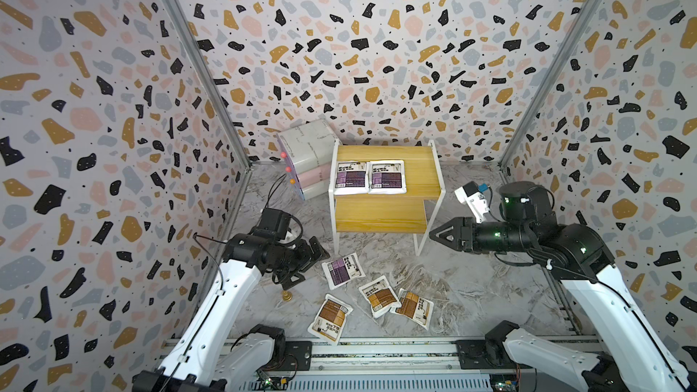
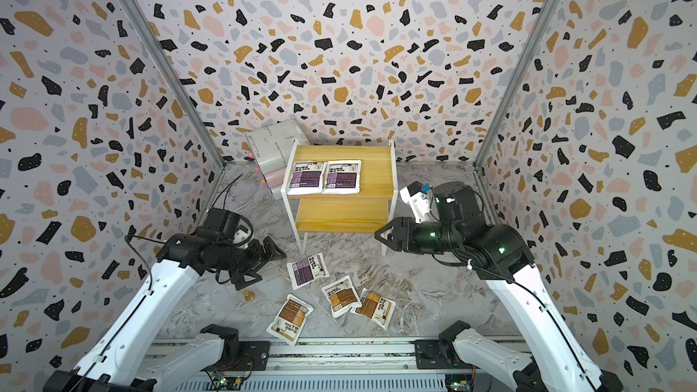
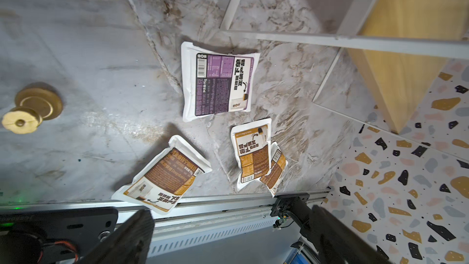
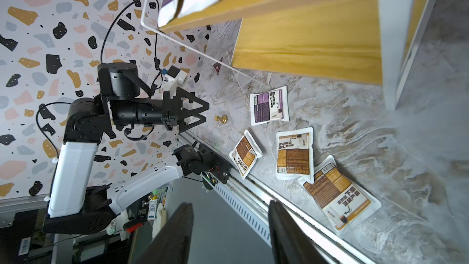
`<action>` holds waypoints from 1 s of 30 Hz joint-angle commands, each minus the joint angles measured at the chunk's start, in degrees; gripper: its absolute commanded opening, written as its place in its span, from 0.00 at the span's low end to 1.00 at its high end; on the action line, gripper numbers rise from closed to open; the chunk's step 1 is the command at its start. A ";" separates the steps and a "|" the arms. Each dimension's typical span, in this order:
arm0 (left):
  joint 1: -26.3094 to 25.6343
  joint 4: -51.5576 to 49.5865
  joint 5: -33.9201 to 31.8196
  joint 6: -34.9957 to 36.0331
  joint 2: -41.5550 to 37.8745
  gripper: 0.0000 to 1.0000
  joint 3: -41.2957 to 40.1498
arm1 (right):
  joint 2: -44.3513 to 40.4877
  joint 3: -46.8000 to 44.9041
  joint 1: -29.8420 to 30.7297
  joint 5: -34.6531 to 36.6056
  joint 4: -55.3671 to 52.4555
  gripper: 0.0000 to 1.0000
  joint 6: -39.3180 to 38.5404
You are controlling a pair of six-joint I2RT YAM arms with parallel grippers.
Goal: Place the bagged coffee beans on the shelf by color
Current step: Pick up the bagged coffee beans at the center of the board.
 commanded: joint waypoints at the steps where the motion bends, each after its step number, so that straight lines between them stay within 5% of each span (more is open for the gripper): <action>1: 0.36 3.26 -0.59 3.03 1.60 1.00 -1.14 | -4.60 -6.44 0.01 -2.49 2.22 0.54 3.47; 8: 0.37 9.91 -0.85 2.09 0.31 1.00 -7.74 | -15.12 -21.11 -0.01 -2.68 8.41 0.54 11.16; 14: 0.37 14.61 -3.48 5.55 -1.18 0.99 -12.32 | -13.55 -25.38 0.00 -7.72 9.53 0.54 9.35; 30: 0.37 35.57 -1.04 2.96 1.96 0.73 -25.78 | -13.46 -27.48 -0.01 -7.93 12.73 0.55 12.23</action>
